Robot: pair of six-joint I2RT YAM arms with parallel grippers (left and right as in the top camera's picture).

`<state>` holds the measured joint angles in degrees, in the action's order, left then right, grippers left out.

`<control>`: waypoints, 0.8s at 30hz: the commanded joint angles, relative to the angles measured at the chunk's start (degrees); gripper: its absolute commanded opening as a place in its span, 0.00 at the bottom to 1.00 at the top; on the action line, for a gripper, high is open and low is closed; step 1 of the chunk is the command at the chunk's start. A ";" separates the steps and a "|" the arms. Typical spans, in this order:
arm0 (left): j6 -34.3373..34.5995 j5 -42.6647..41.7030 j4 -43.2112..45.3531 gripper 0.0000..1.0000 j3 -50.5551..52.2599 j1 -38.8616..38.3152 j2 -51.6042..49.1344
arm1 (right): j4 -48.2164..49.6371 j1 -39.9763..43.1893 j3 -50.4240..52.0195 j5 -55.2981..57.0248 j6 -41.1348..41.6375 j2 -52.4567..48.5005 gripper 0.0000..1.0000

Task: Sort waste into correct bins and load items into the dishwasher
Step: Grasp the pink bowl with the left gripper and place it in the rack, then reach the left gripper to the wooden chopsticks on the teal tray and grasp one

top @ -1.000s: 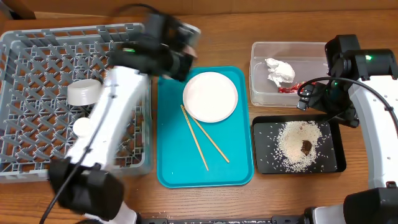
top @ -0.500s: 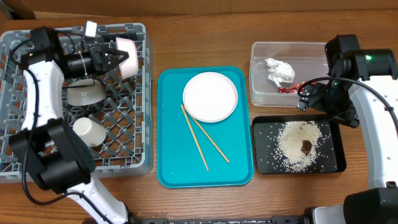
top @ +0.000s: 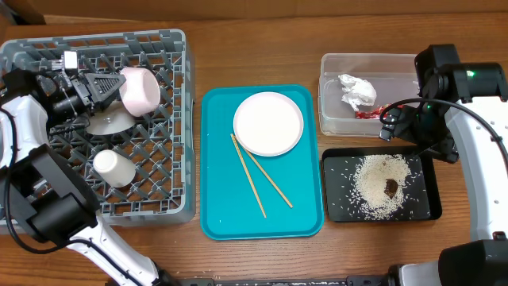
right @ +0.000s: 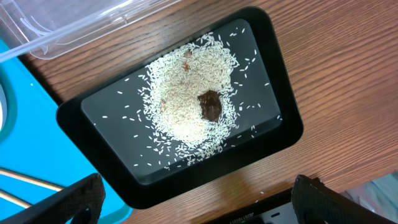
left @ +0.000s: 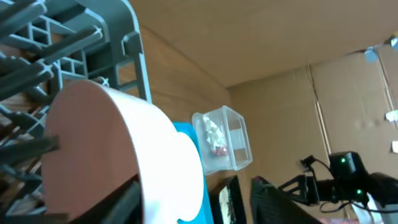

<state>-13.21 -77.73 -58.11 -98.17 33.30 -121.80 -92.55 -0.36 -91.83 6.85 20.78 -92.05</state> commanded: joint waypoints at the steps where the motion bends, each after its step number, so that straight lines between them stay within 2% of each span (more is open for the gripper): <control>1: -1.42 0.35 -3.02 0.97 -0.26 1.86 -0.22 | -0.02 0.11 -0.85 0.59 0.28 1.29 0.97; 2: -2.71 0.42 -4.07 1.00 -0.26 2.69 0.50 | -0.09 0.11 -0.85 0.61 0.28 1.29 0.97; 5: -6.95 2.08 -7.85 1.00 -0.26 3.28 4.46 | -0.48 0.11 -0.85 0.61 0.28 1.29 0.97; 7: -8.61 8.24 -10.56 1.00 -0.26 2.10 10.27 | -1.05 0.11 -0.85 0.63 0.28 1.29 0.97; 9: -7.26 14.03 -10.45 1.00 -0.26 -0.17 14.99 | -1.31 0.11 -0.87 0.63 0.26 1.29 0.97; 11: -0.63 26.82 -9.16 1.00 -0.26 -3.82 20.52 | -1.75 0.11 -0.87 0.63 0.28 1.29 0.97; 14: 3.32 35.91 -9.60 1.00 -0.26 -9.07 25.51 | -1.88 0.11 -0.87 0.61 0.28 1.29 0.97; 17: 9.77 48.09 -11.21 1.00 -0.26 -20.33 30.97 | -1.97 0.13 -0.87 0.63 0.31 1.31 0.97; 18: 15.47 55.28 -12.90 1.00 -0.26 -26.08 32.22 | -2.12 0.59 -0.87 0.63 0.31 1.33 0.97; 19: 19.28 58.49 -14.29 1.00 -0.26 -29.40 32.37 | -2.14 1.20 -0.87 0.61 0.33 1.36 0.97; 21: 25.09 60.83 -16.83 1.00 -0.24 -36.11 31.76 | -2.01 3.61 -0.87 0.20 0.55 1.64 0.98; 24: 28.13 61.75 -21.00 1.00 -0.22 -43.23 30.29 | -2.05 8.87 -0.87 -4.59 -0.94 1.73 1.00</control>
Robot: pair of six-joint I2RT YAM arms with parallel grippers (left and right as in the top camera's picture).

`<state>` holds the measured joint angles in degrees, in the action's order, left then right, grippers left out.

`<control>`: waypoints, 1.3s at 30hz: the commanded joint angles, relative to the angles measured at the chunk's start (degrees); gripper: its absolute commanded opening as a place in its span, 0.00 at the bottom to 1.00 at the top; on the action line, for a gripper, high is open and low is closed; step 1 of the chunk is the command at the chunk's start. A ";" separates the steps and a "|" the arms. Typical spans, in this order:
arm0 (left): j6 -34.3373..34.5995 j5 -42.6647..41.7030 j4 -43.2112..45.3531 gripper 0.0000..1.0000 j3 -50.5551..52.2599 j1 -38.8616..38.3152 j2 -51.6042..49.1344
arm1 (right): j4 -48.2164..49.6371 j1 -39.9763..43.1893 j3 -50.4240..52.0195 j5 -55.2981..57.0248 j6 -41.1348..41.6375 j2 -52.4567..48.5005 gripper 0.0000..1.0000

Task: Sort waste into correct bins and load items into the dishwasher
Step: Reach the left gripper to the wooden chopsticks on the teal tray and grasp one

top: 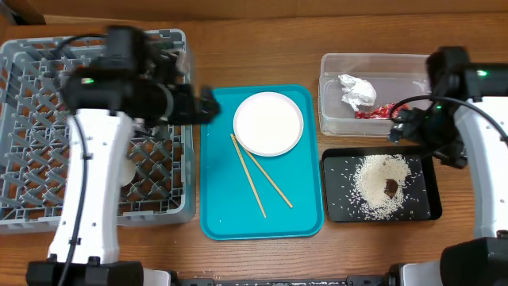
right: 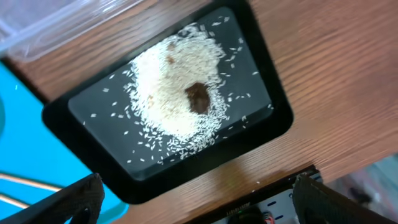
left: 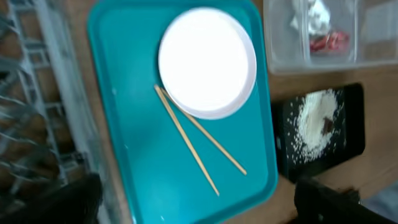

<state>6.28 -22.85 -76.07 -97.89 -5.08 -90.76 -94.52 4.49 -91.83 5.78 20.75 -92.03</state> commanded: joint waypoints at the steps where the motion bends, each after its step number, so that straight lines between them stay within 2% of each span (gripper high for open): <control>1: 11.69 8.39 -4.57 1.00 -0.28 -6.58 -0.83 | -0.15 5.25 -0.87 -4.96 -1.64 1.70 1.00; 5: 19.96 16.28 -6.78 1.00 1.20 -13.86 -0.48 | -0.07 8.55 -0.87 -8.31 -3.23 2.47 1.00; 7: 24.33 16.94 -6.10 1.00 3.52 -18.34 -0.42 | 0.13 8.66 -0.87 -8.28 -3.23 2.86 1.00; 8: 29.05 17.16 -3.91 1.00 6.49 -21.20 -0.42 | 0.22 8.66 -0.87 -8.28 -3.21 2.99 1.00; 12: 38.86 17.84 5.20 1.00 17.20 -26.56 -0.52 | 0.24 8.66 -0.87 -8.33 -3.21 2.99 1.00; 15: 43.39 20.41 10.51 1.00 23.82 -27.85 -0.52 | 0.24 8.66 -0.85 -8.48 -3.21 2.99 1.00; 20: 43.67 24.92 23.19 0.99 35.60 -27.93 -0.85 | 0.28 8.66 -0.87 -8.48 -3.19 2.99 1.00; 26: 43.47 24.76 36.59 0.88 44.87 -27.93 -0.85 | 0.28 8.66 -0.87 -8.48 -3.19 2.99 1.00; 31: 43.45 26.82 39.56 0.85 47.17 -27.93 -1.01 | 0.22 8.66 -0.87 -8.50 -3.19 2.99 1.00; 36: 43.28 27.89 40.06 0.88 47.04 -27.96 -4.17 | 0.26 8.66 -0.87 -8.50 -3.17 2.99 1.00; 39: 43.04 27.74 40.17 0.83 46.71 -27.96 -4.74 | 0.26 8.66 -0.87 -8.50 -3.19 2.99 1.00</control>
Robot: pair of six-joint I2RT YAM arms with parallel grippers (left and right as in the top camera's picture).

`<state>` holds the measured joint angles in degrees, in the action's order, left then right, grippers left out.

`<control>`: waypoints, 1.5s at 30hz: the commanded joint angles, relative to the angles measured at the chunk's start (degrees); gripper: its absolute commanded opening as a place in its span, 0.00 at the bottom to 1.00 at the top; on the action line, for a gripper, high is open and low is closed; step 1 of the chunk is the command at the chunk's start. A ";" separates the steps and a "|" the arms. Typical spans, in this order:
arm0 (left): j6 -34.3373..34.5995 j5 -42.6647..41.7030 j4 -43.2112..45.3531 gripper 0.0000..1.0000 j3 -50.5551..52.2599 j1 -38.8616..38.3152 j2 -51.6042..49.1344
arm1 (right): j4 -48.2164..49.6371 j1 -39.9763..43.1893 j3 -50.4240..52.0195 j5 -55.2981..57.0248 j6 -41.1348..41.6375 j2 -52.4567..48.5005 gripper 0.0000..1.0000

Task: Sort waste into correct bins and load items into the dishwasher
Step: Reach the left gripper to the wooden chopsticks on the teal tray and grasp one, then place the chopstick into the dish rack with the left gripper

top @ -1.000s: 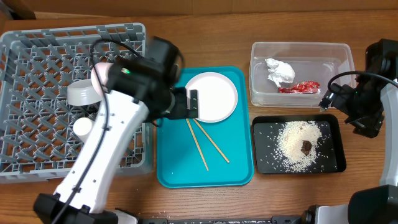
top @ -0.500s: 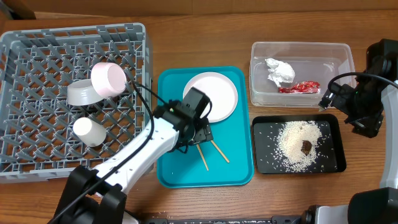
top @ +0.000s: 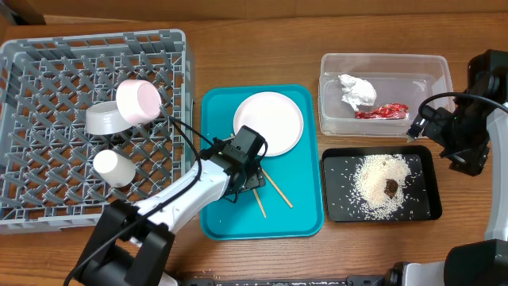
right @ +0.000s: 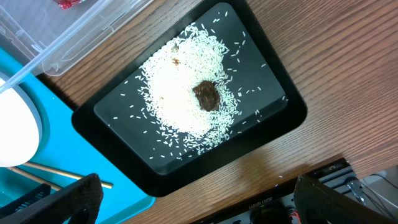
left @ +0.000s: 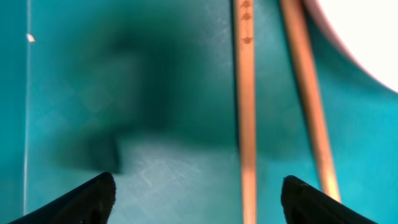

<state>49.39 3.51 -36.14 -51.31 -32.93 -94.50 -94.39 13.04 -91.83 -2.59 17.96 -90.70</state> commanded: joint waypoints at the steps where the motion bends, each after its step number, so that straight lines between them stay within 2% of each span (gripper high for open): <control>1: -0.07 1.42 0.44 0.82 0.13 -0.11 -1.01 | 0.13 0.11 -0.87 -0.13 -0.37 1.66 1.00; 10: -0.81 7.96 -2.82 0.82 0.13 -0.11 -1.07 | -0.04 0.11 -0.87 -0.28 -0.39 1.66 1.00; 15: -1.62 7.98 -2.67 0.81 0.13 -0.26 -1.14 | 0.09 0.11 -0.87 -0.57 -0.39 1.66 1.00; 17: -1.64 7.82 -2.60 0.66 0.13 -0.26 -1.14 | 0.04 0.11 -0.87 -0.57 -0.39 1.66 1.00; 18: -1.62 7.43 -2.58 0.54 0.15 -0.42 -1.14 | -0.02 0.11 -0.87 -0.57 -0.39 1.66 1.00; 23: -1.62 7.41 -2.36 0.52 0.15 -1.64 -3.89 | -0.02 0.11 -0.87 -0.57 -0.39 1.66 1.00; 24: -1.62 7.41 -2.36 0.49 0.15 -1.64 -4.59 | -0.04 0.11 -0.87 -0.57 -0.39 1.66 1.00; 31: -1.64 7.58 -4.61 0.06 -1.25 -0.85 -4.98 | -0.07 0.11 -0.87 -0.57 -0.39 1.66 1.00; 34: -2.34 8.83 -10.40 0.04 -5.75 0.96 -4.63 | -0.07 0.11 -0.85 -0.57 -0.39 1.66 1.00; 37: -6.25 10.45 -18.88 0.04 -13.79 4.15 -2.01 | -0.22 0.11 -0.87 -0.57 -0.39 1.66 1.00; 42: -16.59 10.38 -27.17 0.04 -24.46 10.56 5.42 | -0.24 0.11 -0.87 -0.55 -0.39 1.66 1.00; 45: -24.17 10.47 -29.24 0.04 -25.83 16.26 8.74 | -0.24 0.11 -0.87 -0.57 -0.39 1.66 1.00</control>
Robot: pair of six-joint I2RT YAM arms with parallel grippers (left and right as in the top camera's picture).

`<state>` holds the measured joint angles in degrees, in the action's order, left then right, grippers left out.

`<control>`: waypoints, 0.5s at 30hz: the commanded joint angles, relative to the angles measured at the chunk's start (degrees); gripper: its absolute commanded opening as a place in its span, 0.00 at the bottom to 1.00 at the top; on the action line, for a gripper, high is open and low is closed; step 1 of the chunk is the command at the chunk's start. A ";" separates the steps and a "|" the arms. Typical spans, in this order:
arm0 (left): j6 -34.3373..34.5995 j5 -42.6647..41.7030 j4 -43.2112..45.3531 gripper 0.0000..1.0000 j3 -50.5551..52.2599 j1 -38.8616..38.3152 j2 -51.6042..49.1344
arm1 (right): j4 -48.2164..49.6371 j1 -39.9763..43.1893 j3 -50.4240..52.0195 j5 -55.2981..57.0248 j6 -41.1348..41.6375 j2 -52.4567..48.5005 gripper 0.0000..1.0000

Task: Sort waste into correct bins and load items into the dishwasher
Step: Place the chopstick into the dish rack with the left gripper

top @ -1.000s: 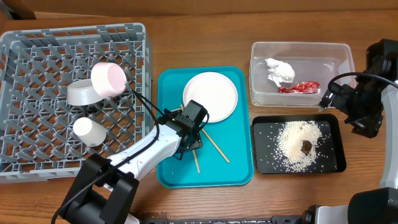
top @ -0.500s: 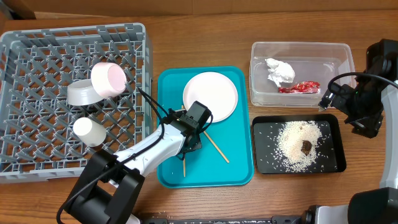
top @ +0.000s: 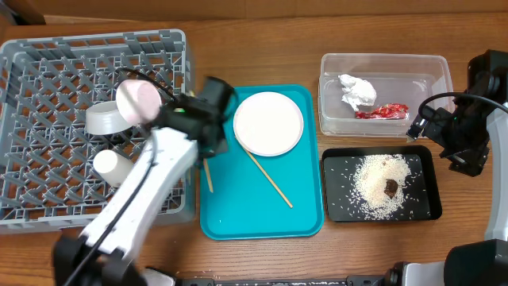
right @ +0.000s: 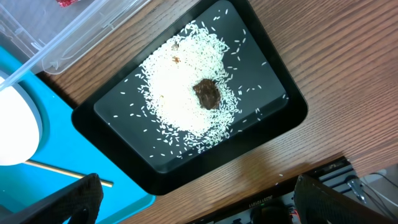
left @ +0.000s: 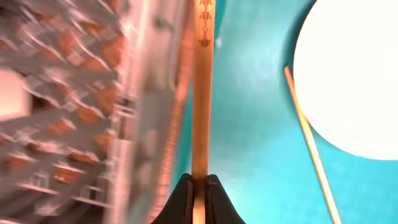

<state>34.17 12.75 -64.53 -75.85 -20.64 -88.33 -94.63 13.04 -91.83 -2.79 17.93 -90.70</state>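
Note:
My left gripper point(top: 208, 156) is shut on one wooden chopstick point(left: 202, 93), which sticks out past the fingertips over the left edge of the teal tray point(top: 226, 218), next to the grey dish rack point(top: 48, 210). The second chopstick point(top: 268, 179) lies on the tray below the white plate point(top: 268, 123). In the rack are a pink cup point(top: 136, 101), a white bowl point(top: 103, 119) and a white cup point(top: 107, 165). My right gripper point(right: 199, 208) is open, with nothing in it, above the black tray of rice point(right: 193, 106).
A clear bin point(top: 385, 94) at the back right holds a crumpled tissue point(top: 357, 89) and a red wrapper point(top: 382, 111). The black rice tray point(top: 381, 187) sits in front of it. Bare wooden table runs along the front and back edges.
My left gripper was open low over the two chopsticks on the tray; now it is shut on one and holds it at the tray's left edge by the rack. The right arm has not moved.
First my left gripper was in the rack at the pink cup. Then it was open above the rack's right edge, facing the tray. Then it sat open just above the chopsticks. Now it holds one chopstick; the pink cup stays in the rack.

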 commanded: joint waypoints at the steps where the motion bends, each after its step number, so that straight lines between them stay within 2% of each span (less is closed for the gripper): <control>1: -11.15 1.18 -0.85 0.04 -1.29 6.40 2.73 | 0.00 0.11 -0.85 -0.35 -0.37 1.66 1.00; 3: -14.62 0.52 -0.31 0.04 -1.18 11.61 2.14 | 0.00 0.11 -0.85 -0.37 -0.37 1.66 1.00; 4: -18.43 -2.75 0.92 0.04 -1.14 13.94 1.27 | 0.00 0.11 -0.85 -0.37 -0.37 1.66 1.00; 6: -21.29 -5.77 2.23 0.04 -1.14 15.21 0.07 | 0.00 0.11 -0.87 -0.37 -0.37 1.66 1.00; 12: -22.18 -4.17 5.01 0.05 -1.14 15.89 -5.55 | -0.02 0.11 -0.87 -0.37 -0.37 1.66 1.00; 13: -22.18 -4.17 5.05 0.10 -1.14 15.91 -5.99 | -0.02 0.11 -0.87 -0.37 -0.37 1.66 1.00; 15: -22.16 -4.22 5.07 0.38 -1.14 16.17 -6.47 | -0.02 0.11 -0.87 -0.37 -0.37 1.66 1.00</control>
<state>13.47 8.95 -59.70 -76.53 -4.86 -93.95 -94.67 13.04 -91.83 -2.79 17.93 -90.67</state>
